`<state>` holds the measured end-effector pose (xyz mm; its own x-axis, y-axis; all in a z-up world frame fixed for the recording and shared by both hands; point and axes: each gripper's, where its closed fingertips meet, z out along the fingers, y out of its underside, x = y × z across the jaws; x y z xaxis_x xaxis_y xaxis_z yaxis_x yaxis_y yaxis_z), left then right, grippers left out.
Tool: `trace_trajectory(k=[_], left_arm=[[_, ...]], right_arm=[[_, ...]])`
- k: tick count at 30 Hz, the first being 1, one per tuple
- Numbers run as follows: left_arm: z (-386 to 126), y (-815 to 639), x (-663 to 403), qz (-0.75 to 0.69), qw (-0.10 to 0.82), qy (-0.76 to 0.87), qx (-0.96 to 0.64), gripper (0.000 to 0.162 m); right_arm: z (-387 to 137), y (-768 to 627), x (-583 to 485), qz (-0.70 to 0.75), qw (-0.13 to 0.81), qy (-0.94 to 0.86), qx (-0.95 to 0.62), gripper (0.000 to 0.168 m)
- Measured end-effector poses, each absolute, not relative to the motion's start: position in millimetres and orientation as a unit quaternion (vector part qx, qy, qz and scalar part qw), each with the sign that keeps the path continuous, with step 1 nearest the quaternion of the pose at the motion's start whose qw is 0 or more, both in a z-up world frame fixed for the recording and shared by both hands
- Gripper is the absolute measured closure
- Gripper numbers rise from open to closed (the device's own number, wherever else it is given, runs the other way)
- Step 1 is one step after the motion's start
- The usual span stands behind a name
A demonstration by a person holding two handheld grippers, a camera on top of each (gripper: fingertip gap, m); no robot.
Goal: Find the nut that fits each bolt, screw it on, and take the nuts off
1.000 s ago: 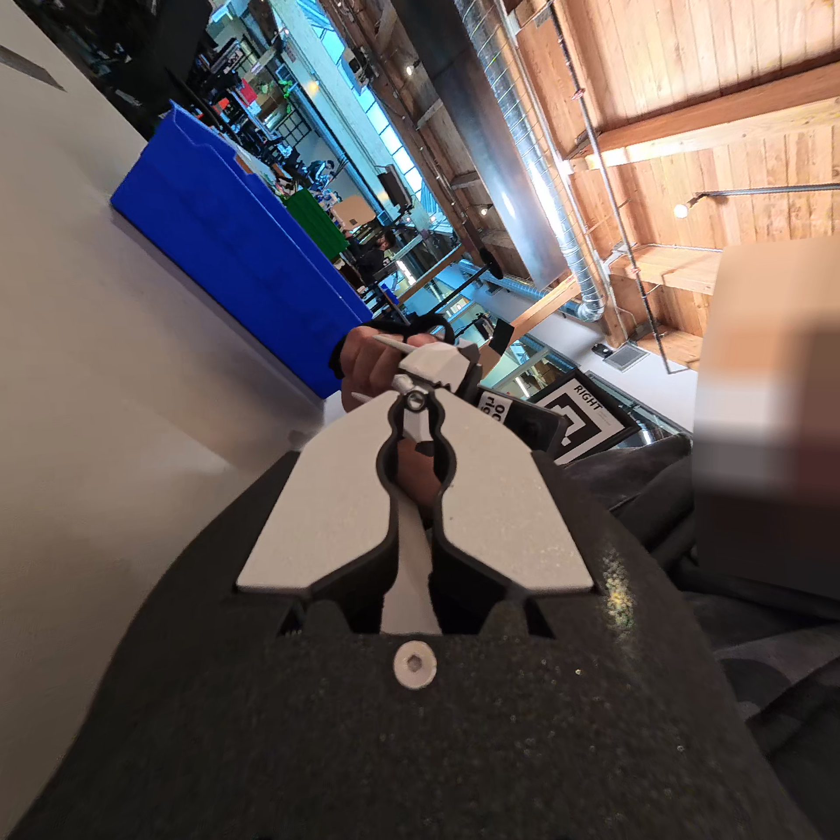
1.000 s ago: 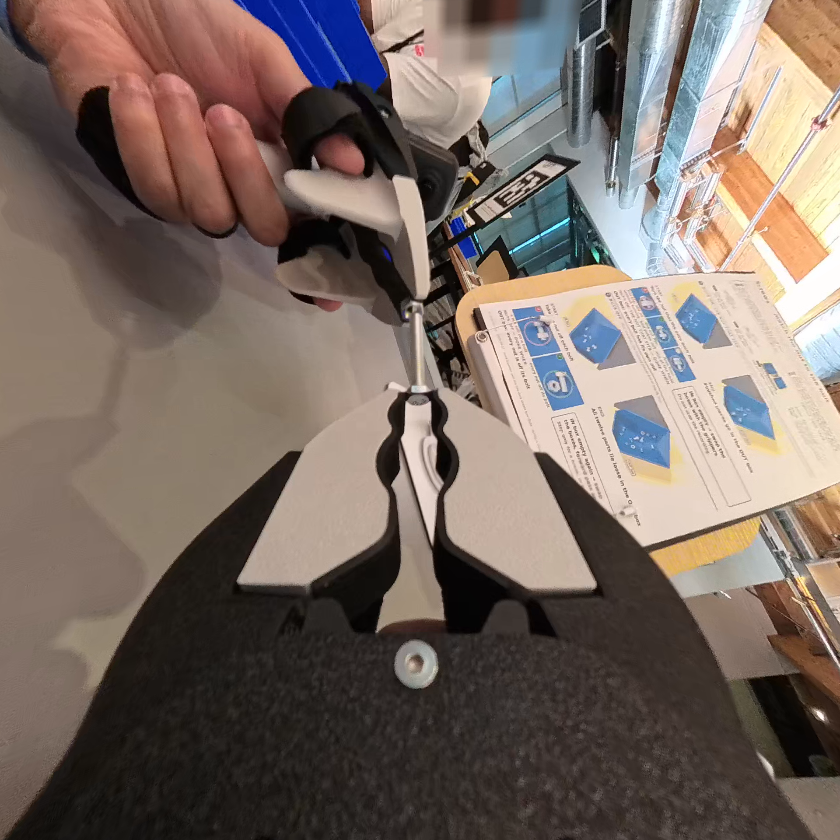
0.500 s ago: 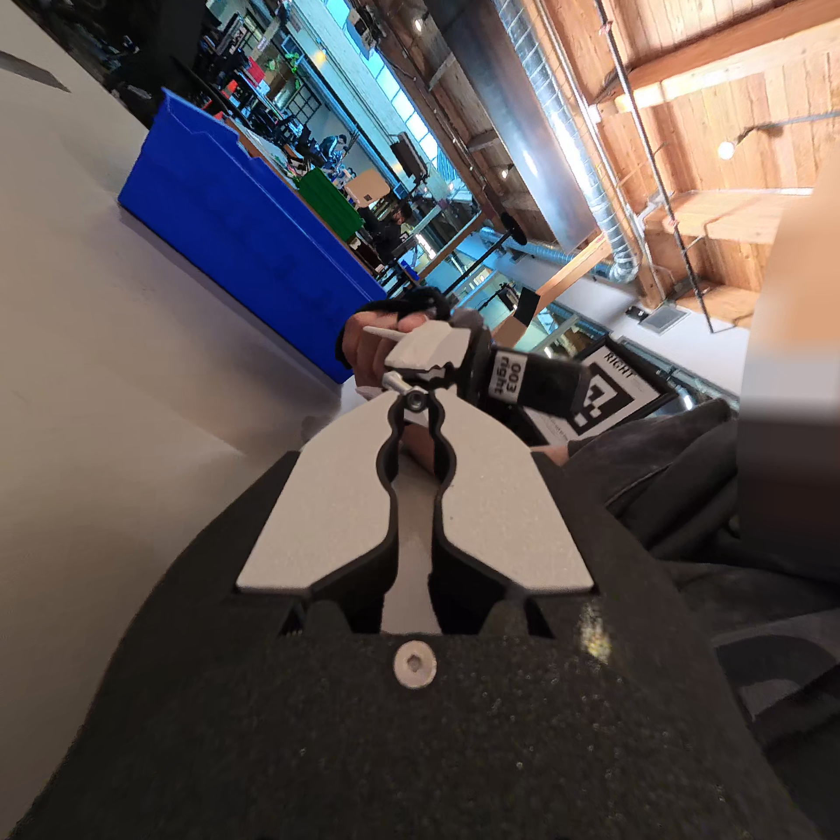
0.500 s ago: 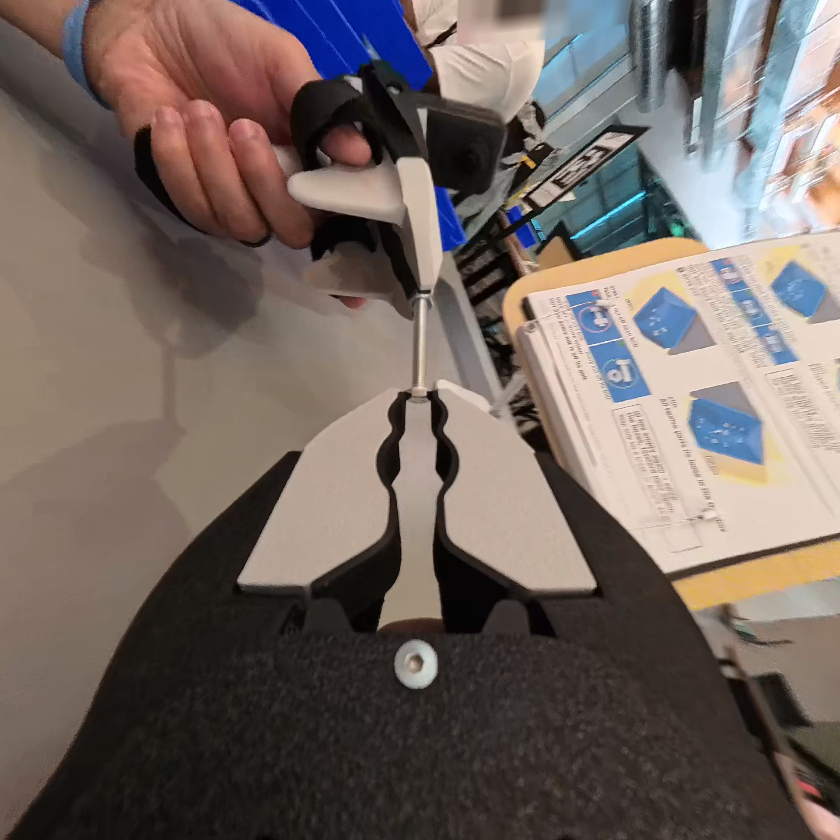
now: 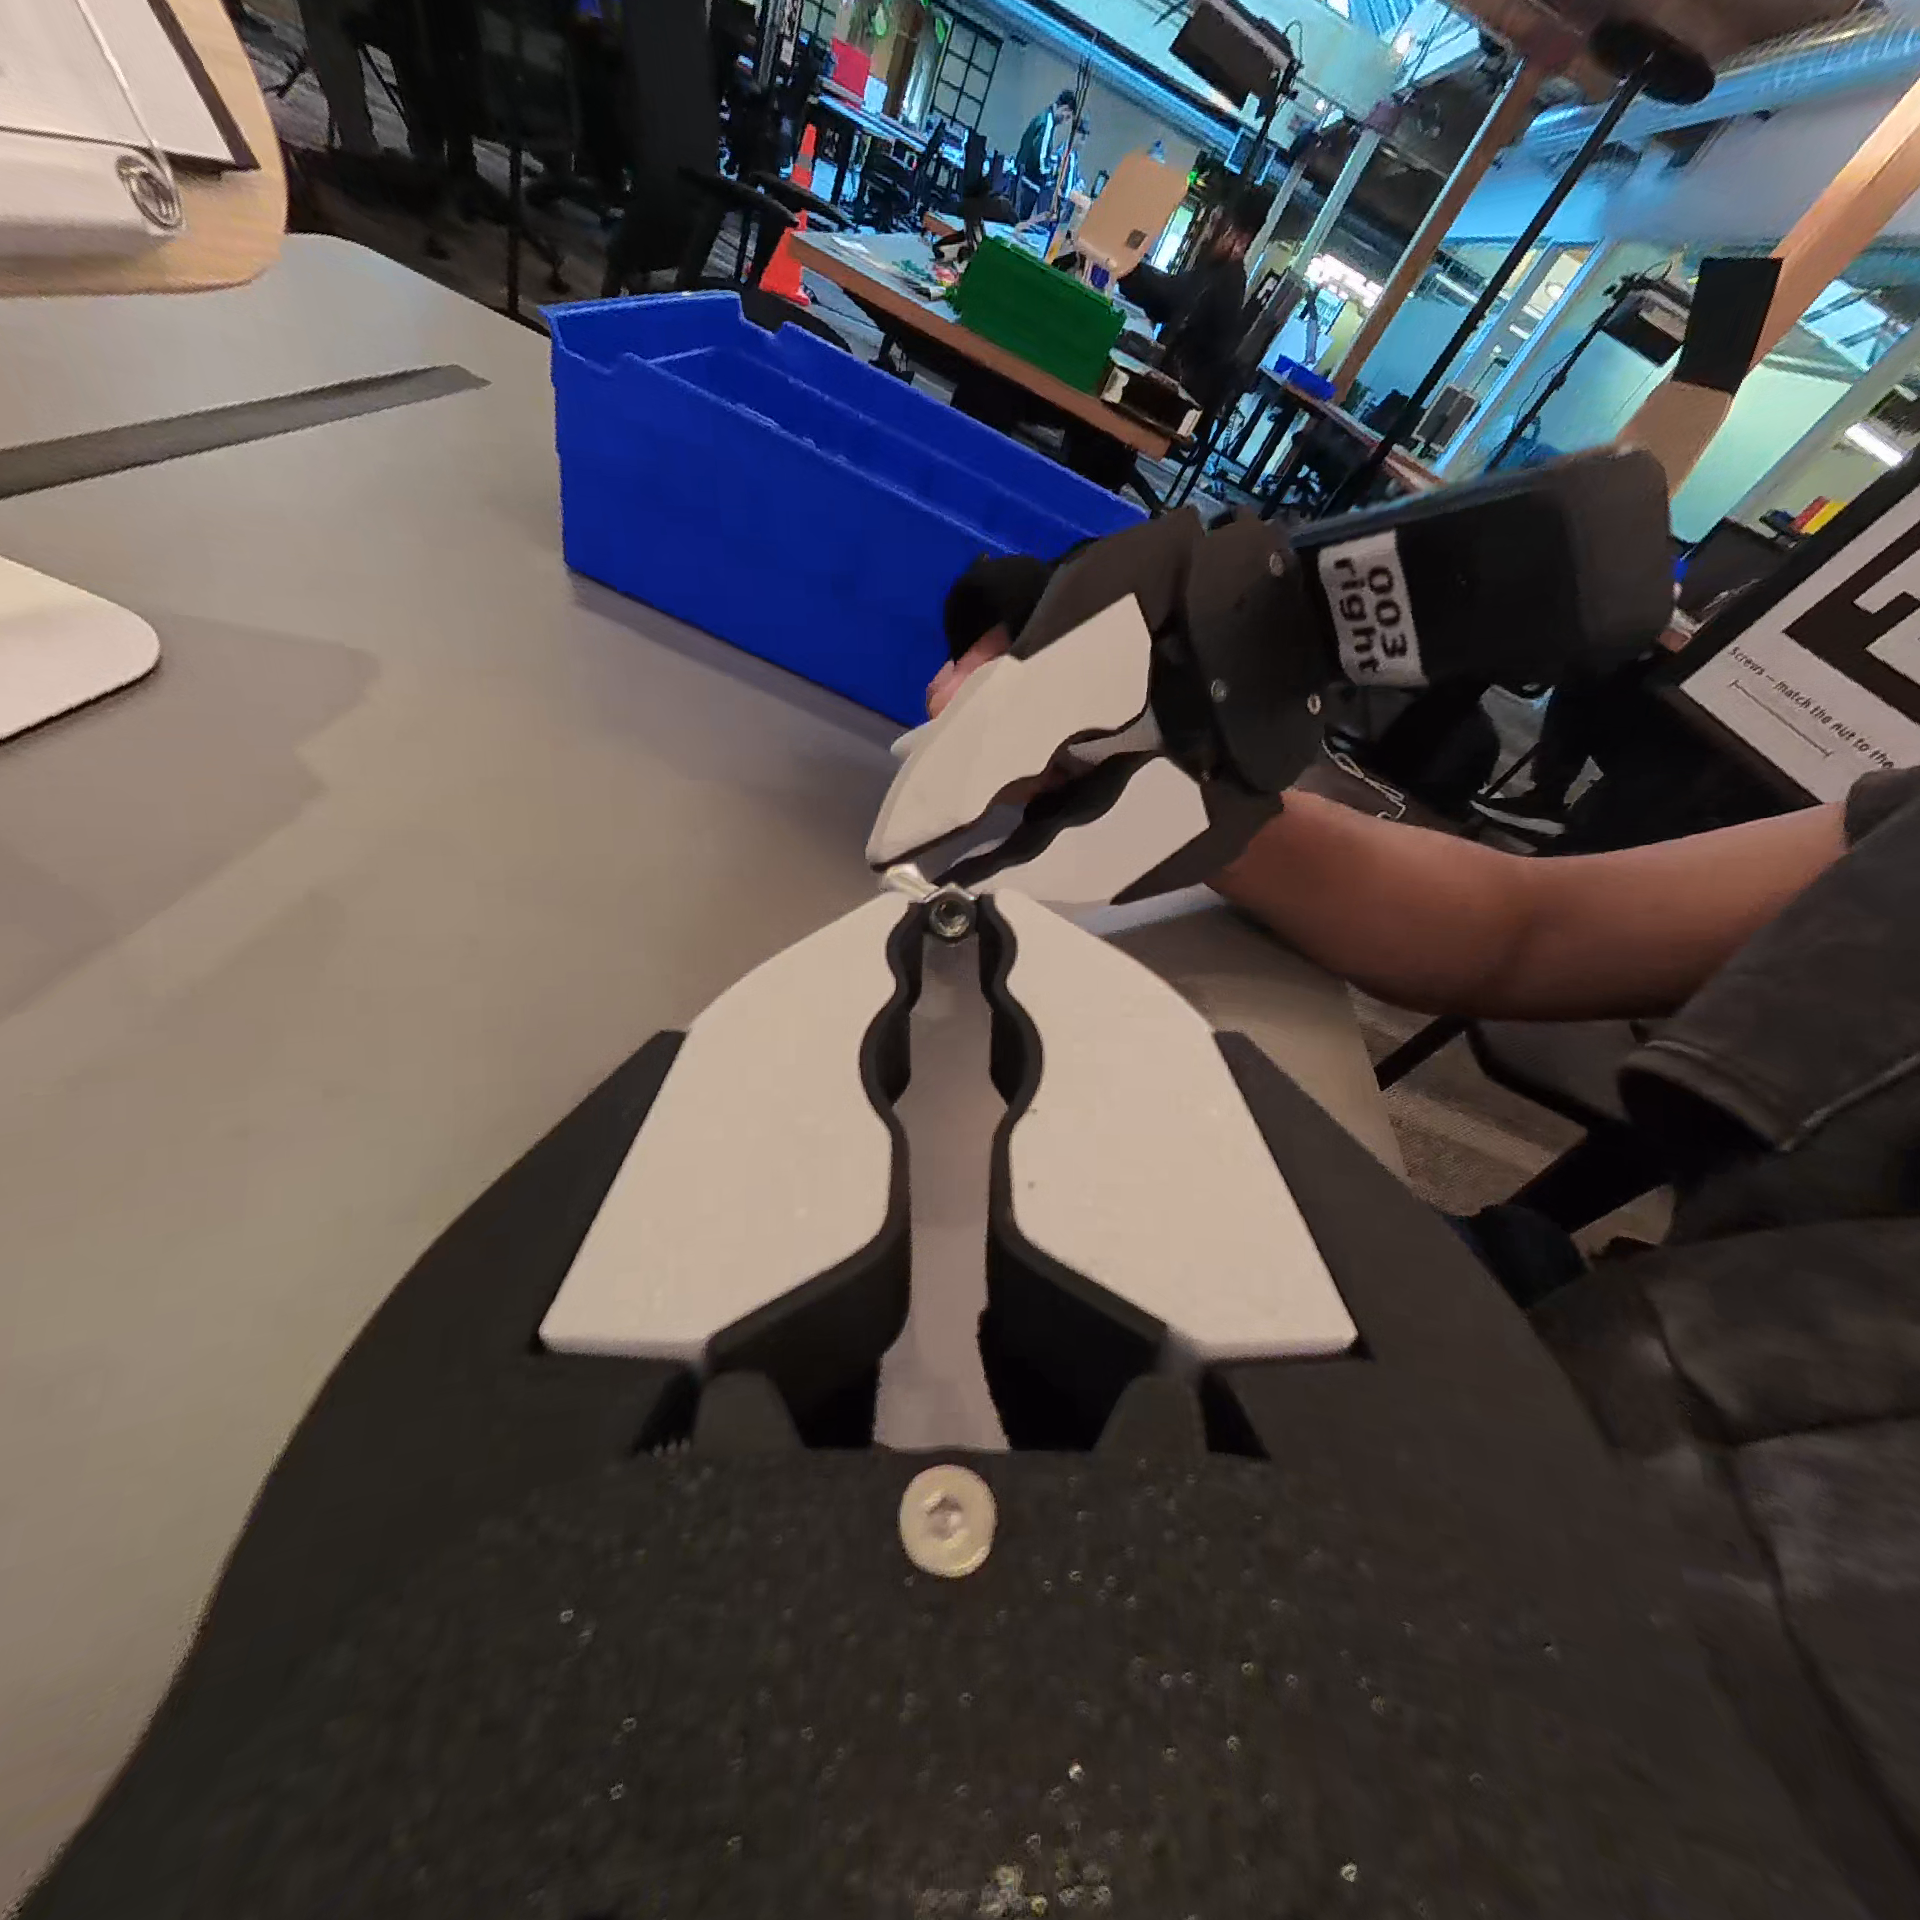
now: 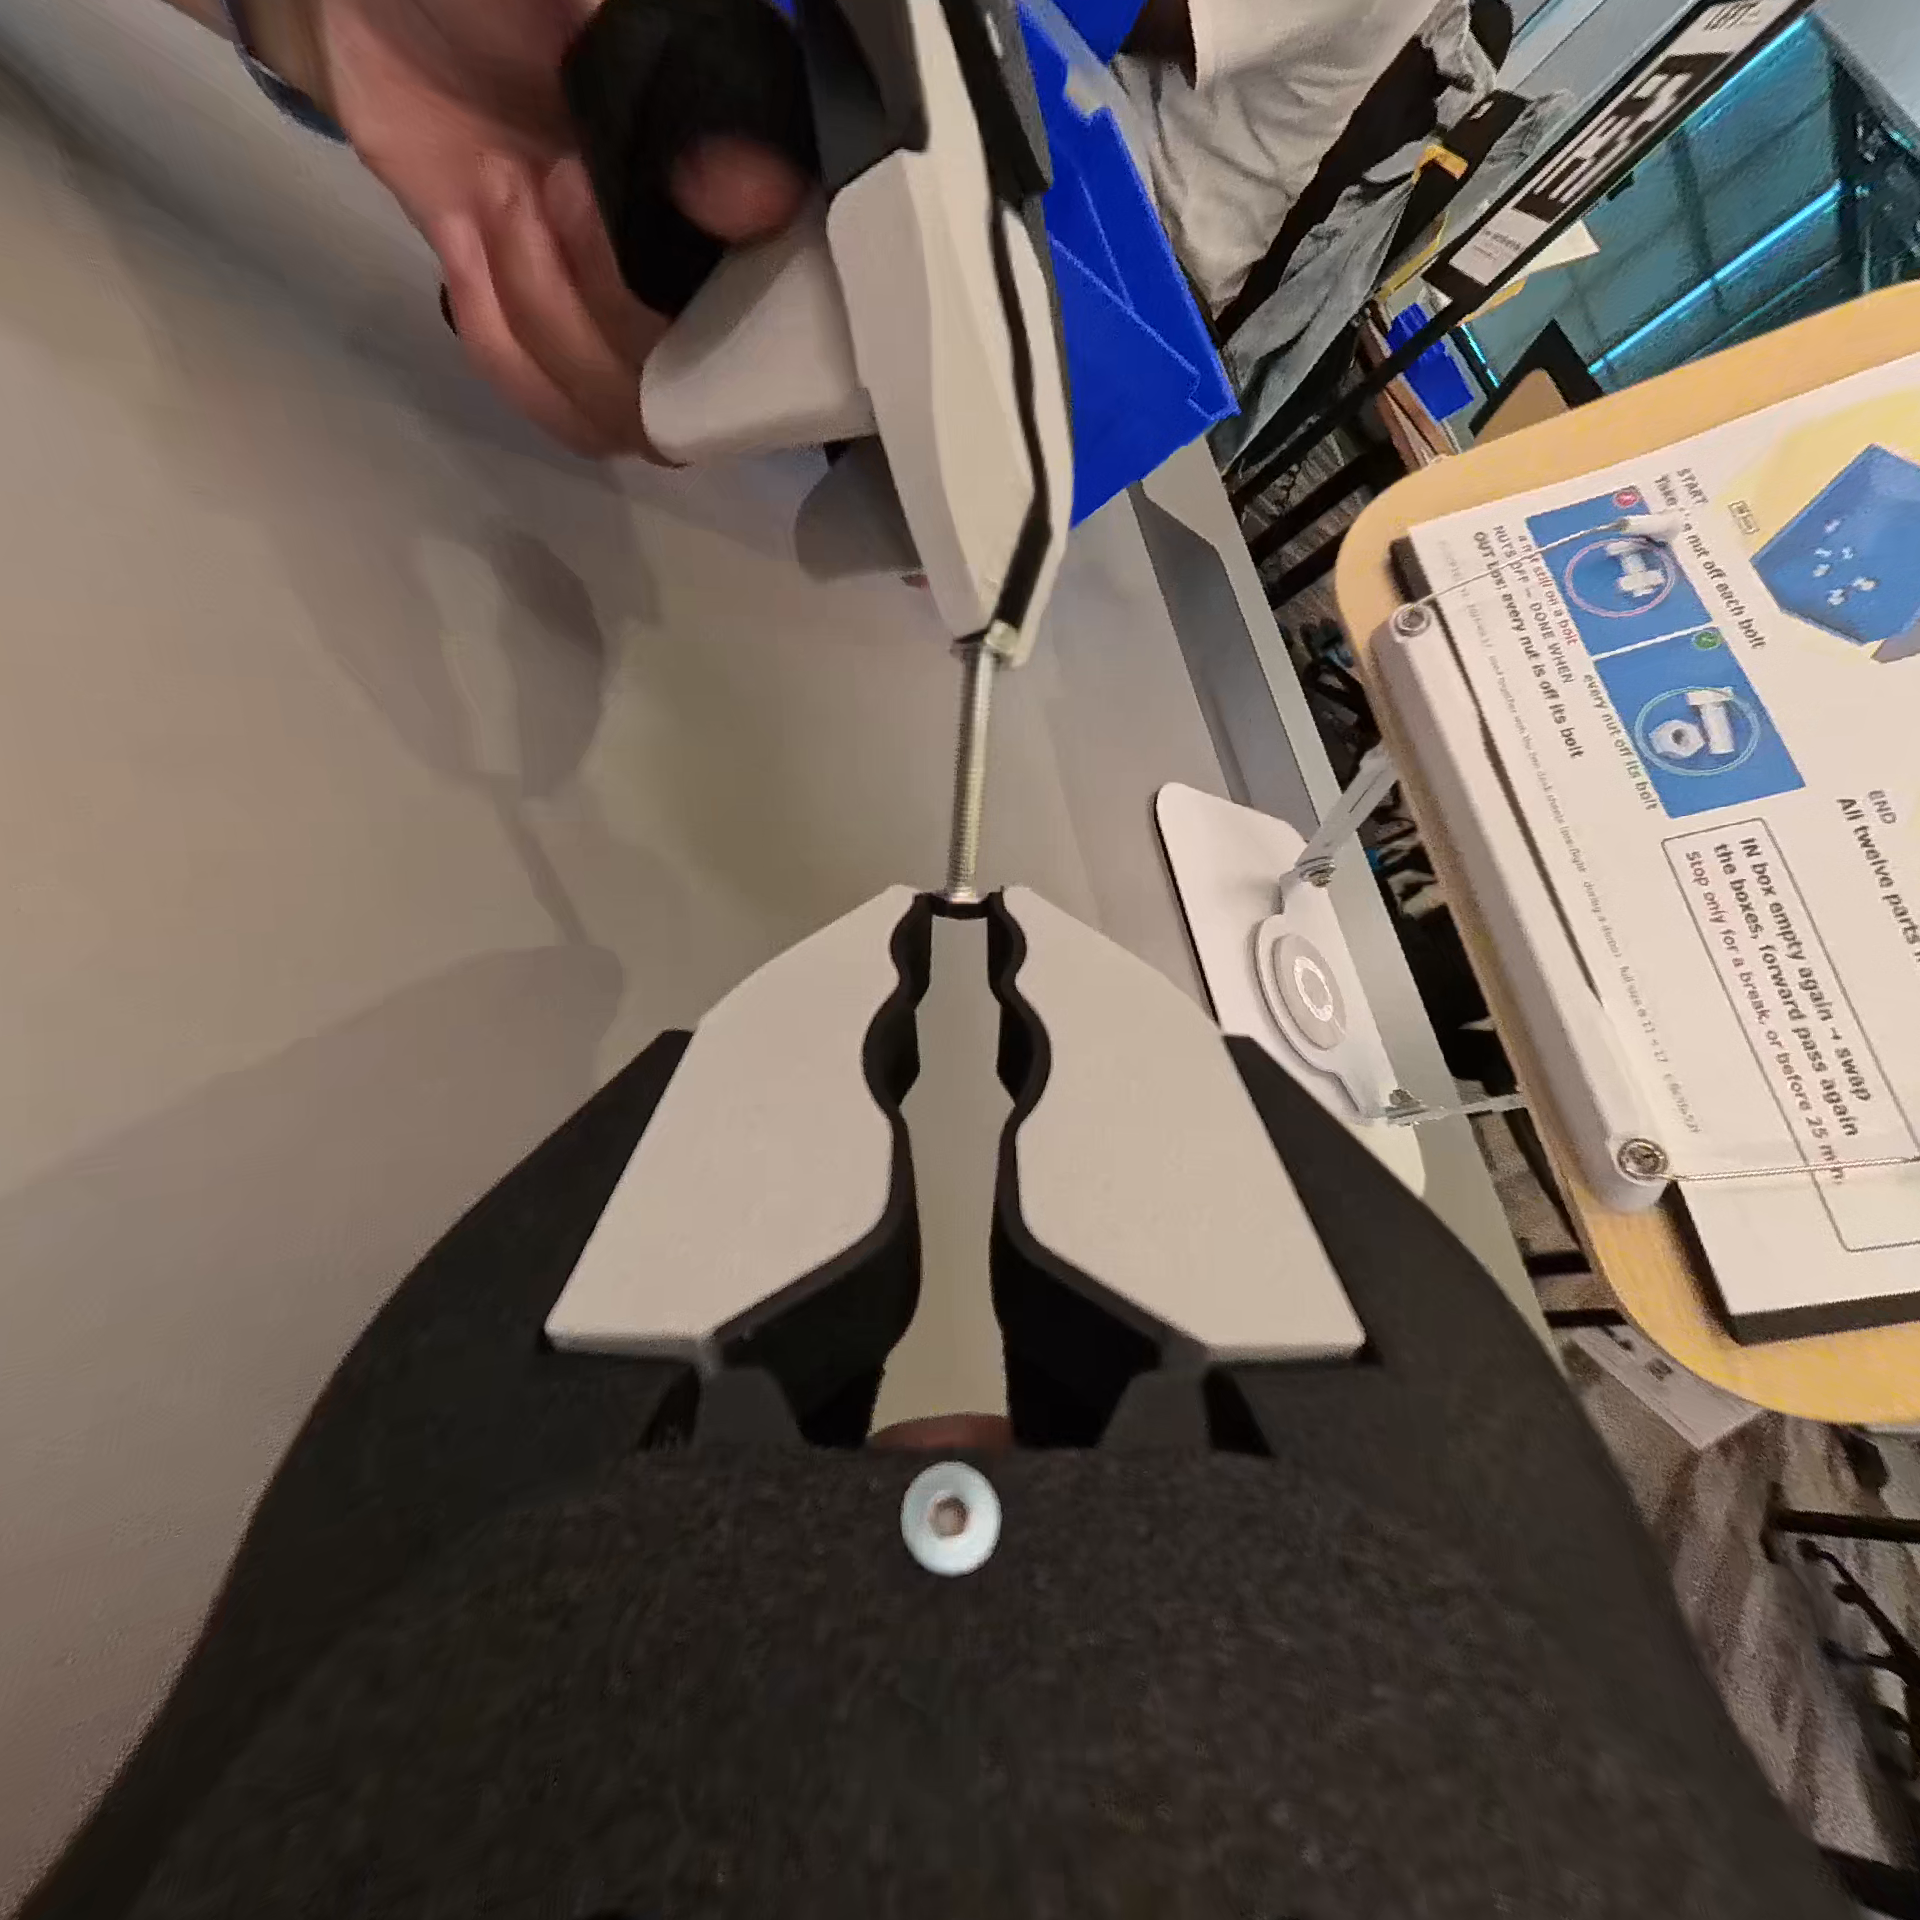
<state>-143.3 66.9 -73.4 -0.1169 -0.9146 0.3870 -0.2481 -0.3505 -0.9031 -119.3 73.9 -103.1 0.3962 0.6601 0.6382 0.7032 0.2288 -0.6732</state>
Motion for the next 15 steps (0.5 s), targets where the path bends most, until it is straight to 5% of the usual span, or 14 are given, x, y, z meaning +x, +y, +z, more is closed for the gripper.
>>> trace_trajectory(k=[15], left_arm=[[-80, 83, -142, -0.593, 0.274, 0.431, -0.623, 0.152]], right_arm=[[-98, 79, -114, -0.069, 0.571, -0.540, -0.614, 0.158]])
